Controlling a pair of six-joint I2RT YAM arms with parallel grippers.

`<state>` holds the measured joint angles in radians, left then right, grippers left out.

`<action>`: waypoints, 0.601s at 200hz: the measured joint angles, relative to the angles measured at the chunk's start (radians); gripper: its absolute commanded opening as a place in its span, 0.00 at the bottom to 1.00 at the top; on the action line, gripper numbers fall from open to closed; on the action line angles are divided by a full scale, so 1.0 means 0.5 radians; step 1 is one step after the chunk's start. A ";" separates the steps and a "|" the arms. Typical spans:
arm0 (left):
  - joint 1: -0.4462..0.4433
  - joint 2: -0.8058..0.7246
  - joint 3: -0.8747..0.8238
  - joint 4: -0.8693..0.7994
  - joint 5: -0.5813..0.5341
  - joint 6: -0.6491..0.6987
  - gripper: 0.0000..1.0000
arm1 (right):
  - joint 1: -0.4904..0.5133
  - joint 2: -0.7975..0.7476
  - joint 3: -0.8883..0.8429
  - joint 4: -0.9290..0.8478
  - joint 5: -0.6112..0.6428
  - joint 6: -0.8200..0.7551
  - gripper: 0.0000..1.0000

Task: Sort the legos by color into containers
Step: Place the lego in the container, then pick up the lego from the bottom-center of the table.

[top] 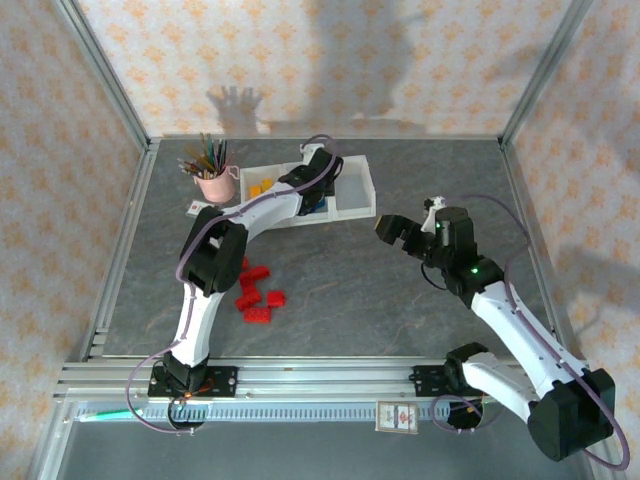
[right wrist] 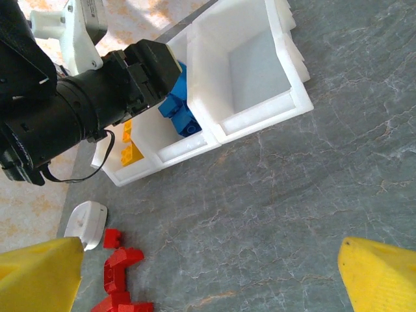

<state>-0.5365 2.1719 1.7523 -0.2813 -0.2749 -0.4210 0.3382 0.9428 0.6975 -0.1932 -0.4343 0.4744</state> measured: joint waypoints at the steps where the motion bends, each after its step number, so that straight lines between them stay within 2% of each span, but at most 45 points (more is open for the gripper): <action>1: 0.000 -0.001 0.002 -0.001 -0.001 0.003 0.59 | 0.000 0.001 0.000 0.000 0.000 0.000 1.00; 39: 0.002 -0.039 0.008 -0.058 0.021 -0.002 0.67 | 0.028 0.031 0.000 0.000 0.009 -0.002 1.00; 55: 0.002 -0.145 -0.084 -0.060 0.080 -0.002 0.71 | 0.055 0.047 0.001 -0.002 0.031 -0.008 1.00; 120: 0.002 -1.131 -0.868 0.053 0.394 -0.056 0.81 | 0.279 0.101 0.023 -0.027 0.172 -0.008 1.00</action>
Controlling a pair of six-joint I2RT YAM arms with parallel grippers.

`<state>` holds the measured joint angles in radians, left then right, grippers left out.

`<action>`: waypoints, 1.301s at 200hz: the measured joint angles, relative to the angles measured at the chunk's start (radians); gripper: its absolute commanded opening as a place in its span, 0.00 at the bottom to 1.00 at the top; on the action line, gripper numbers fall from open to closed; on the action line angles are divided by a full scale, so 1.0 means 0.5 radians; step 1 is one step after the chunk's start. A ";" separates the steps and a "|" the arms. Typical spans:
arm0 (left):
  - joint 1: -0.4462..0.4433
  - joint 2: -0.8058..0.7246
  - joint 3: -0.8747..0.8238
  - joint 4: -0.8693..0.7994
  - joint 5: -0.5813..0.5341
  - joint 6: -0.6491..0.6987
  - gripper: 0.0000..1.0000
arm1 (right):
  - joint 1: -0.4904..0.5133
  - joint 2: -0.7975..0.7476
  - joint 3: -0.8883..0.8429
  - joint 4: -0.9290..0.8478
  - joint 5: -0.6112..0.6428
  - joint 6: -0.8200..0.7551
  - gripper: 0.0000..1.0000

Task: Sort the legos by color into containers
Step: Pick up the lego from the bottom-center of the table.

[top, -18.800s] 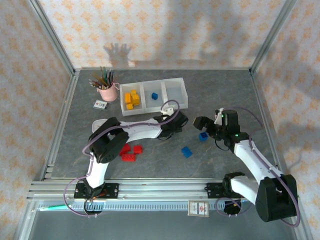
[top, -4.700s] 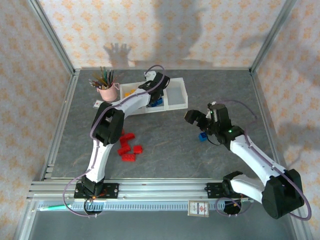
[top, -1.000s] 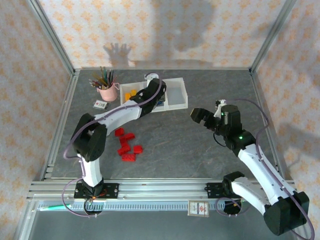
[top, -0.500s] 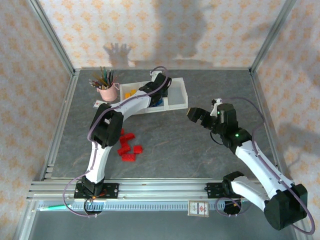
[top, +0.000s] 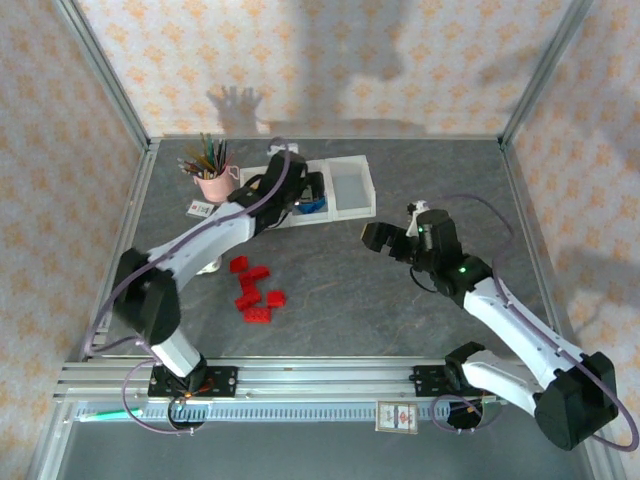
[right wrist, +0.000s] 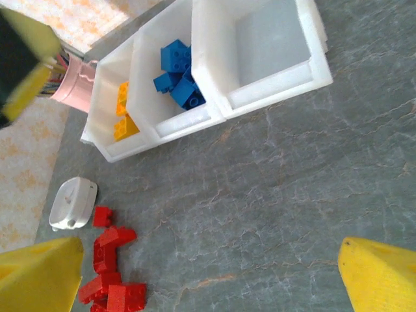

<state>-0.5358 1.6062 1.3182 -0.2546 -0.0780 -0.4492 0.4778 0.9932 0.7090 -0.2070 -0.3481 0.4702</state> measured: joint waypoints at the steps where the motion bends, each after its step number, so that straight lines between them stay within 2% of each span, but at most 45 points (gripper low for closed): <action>1: 0.000 -0.011 -0.009 0.002 0.002 0.000 0.81 | 0.007 0.002 0.000 -0.002 0.002 0.001 1.00; 43: 0.000 -0.578 -0.529 0.031 0.116 -0.066 0.89 | 0.248 0.094 0.014 0.006 0.156 0.002 1.00; 83: 0.000 -1.075 -0.884 -0.104 0.127 -0.173 0.99 | 0.640 0.362 0.052 0.053 0.375 0.000 1.00; 117: 0.000 -1.437 -1.065 -0.308 0.077 -0.330 0.99 | 0.996 0.686 0.199 0.089 0.563 -0.025 0.95; 149: 0.000 -1.624 -1.147 -0.475 0.040 -0.485 0.99 | 1.244 0.991 0.398 0.151 0.687 -0.136 0.92; 166: 0.000 -1.695 -1.202 -0.532 0.035 -0.567 0.99 | 1.318 1.141 0.484 0.170 0.680 -0.230 0.89; 195: 0.000 -1.778 -1.268 -0.623 0.034 -0.665 0.99 | 1.367 1.402 0.644 0.154 0.728 -0.320 0.91; 239: 0.000 -1.881 -1.292 -0.703 -0.020 -0.779 0.99 | 1.434 1.673 0.911 0.106 0.832 -0.227 0.93; 260: 0.000 -1.920 -1.296 -0.733 -0.025 -0.799 0.99 | 1.495 1.809 1.078 0.031 0.924 -0.146 0.90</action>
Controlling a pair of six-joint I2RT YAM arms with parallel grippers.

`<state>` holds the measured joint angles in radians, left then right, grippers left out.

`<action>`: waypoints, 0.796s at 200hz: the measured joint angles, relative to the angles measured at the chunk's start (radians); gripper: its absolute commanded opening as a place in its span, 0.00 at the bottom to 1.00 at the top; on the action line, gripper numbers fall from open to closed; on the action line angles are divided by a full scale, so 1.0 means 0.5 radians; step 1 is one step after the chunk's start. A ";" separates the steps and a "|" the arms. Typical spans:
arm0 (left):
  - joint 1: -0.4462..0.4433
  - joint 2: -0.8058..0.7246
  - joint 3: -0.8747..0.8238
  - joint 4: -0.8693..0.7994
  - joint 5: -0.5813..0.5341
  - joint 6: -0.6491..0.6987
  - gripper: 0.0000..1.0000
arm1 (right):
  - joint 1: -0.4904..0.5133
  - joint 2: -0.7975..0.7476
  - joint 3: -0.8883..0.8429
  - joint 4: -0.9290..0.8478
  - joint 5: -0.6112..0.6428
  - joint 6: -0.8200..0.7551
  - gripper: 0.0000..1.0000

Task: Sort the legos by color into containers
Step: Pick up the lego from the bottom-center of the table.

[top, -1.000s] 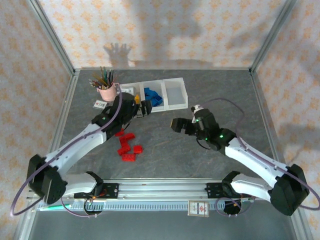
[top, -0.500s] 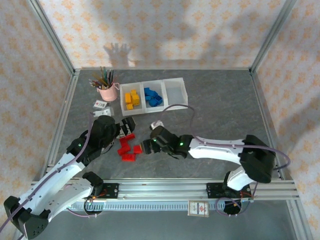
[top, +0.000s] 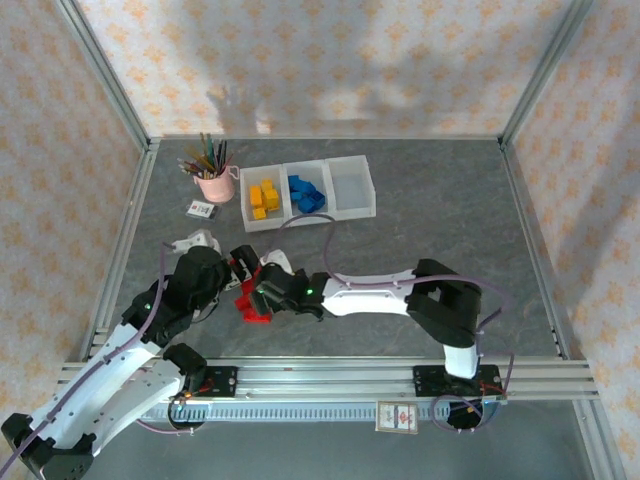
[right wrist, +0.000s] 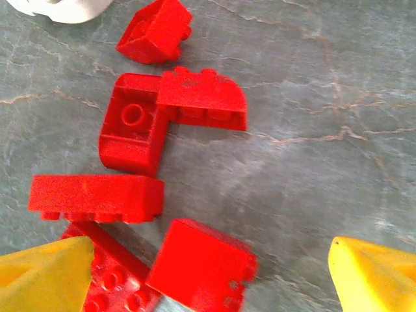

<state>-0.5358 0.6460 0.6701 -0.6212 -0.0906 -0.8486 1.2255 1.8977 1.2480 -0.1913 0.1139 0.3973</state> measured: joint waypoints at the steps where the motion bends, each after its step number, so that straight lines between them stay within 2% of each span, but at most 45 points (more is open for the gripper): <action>1: 0.000 -0.002 0.000 -0.002 0.000 -0.001 0.99 | 0.002 0.005 0.005 -0.003 0.002 0.004 0.90; 86: 0.002 -0.072 -0.009 -0.051 -0.008 -0.036 0.99 | 0.033 0.193 0.123 -0.181 0.106 0.231 0.72; 159: 0.002 -0.072 -0.011 -0.053 -0.008 -0.036 0.99 | 0.033 0.291 0.214 -0.227 0.164 0.280 0.39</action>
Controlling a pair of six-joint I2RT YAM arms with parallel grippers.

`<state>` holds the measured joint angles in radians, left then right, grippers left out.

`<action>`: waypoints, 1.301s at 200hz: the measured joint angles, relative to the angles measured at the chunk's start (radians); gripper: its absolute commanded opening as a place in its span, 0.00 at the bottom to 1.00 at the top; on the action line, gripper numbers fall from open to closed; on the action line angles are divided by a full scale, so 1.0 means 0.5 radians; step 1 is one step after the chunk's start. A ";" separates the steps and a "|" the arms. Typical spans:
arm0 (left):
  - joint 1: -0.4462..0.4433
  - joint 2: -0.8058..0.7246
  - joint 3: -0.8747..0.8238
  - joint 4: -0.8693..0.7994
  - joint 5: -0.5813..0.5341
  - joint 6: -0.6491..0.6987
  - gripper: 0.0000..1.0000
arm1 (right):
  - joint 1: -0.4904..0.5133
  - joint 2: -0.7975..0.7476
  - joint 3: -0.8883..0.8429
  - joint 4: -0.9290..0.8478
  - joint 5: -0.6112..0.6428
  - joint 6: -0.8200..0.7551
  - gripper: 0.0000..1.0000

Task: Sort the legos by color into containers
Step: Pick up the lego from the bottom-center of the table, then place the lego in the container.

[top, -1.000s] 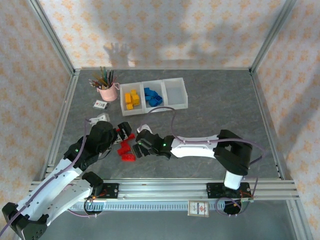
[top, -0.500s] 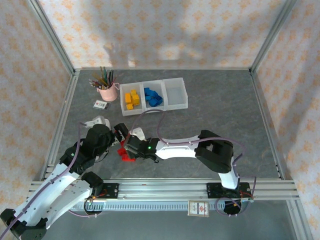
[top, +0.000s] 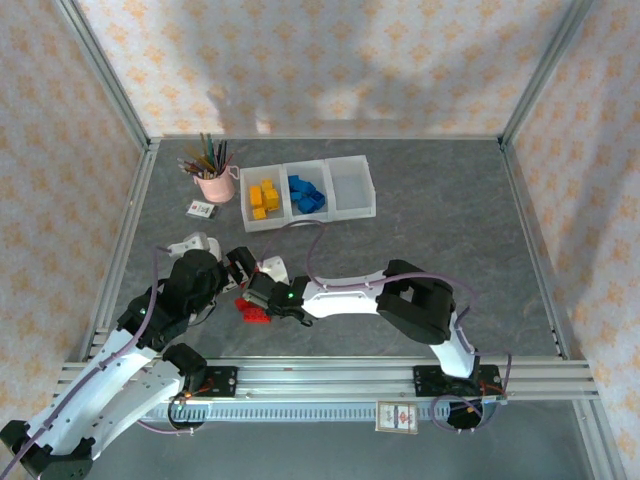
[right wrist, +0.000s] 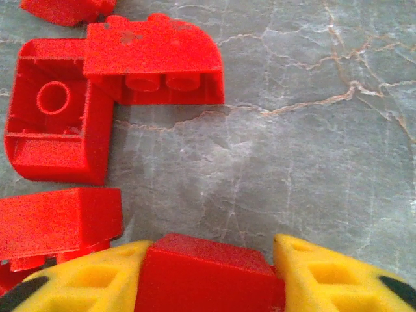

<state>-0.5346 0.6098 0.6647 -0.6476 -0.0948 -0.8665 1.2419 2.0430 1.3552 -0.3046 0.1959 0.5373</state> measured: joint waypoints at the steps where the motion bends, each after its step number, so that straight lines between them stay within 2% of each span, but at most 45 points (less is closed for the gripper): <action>1: 0.000 0.000 0.000 0.000 0.000 0.000 0.99 | 0.000 -0.001 0.000 -0.001 0.001 0.002 0.39; 30: 0.000 0.002 0.000 0.000 0.002 0.000 0.99 | -0.008 -0.075 -0.027 -0.020 0.037 0.019 0.37; 65: 0.000 0.043 0.009 0.008 0.011 0.008 0.99 | -0.113 -0.413 -0.198 -0.020 0.043 0.025 0.37; 95: 0.000 0.138 0.028 0.088 0.042 0.063 0.99 | -0.370 -0.651 -0.246 -0.021 0.078 0.002 0.38; 126: 0.000 0.253 0.031 0.253 0.116 0.126 0.99 | -0.687 -0.727 -0.245 -0.020 0.089 -0.077 0.40; 166: 0.000 0.431 0.061 0.497 0.179 0.205 0.99 | -1.042 -0.693 -0.132 -0.019 0.084 -0.230 0.40; 209: 0.000 0.647 0.083 0.752 0.191 0.267 1.00 | -1.285 -0.381 0.245 0.041 0.058 -0.385 0.40; 227: 0.000 0.709 0.089 0.810 0.191 0.275 0.99 | -1.349 -0.221 0.383 0.047 0.035 -0.421 0.46; 244: 0.000 0.751 0.101 0.852 0.190 0.286 0.99 | -1.392 -0.092 0.484 0.040 0.004 -0.468 0.56; 260: 0.000 0.768 0.111 0.889 0.190 0.288 0.99 | -1.408 -0.009 0.578 0.008 -0.007 -0.520 0.60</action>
<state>-0.5346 0.9939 0.7200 -0.2031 0.0002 -0.7223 0.5377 2.0384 1.6440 -0.3004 0.1925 0.2771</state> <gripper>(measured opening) 0.994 0.579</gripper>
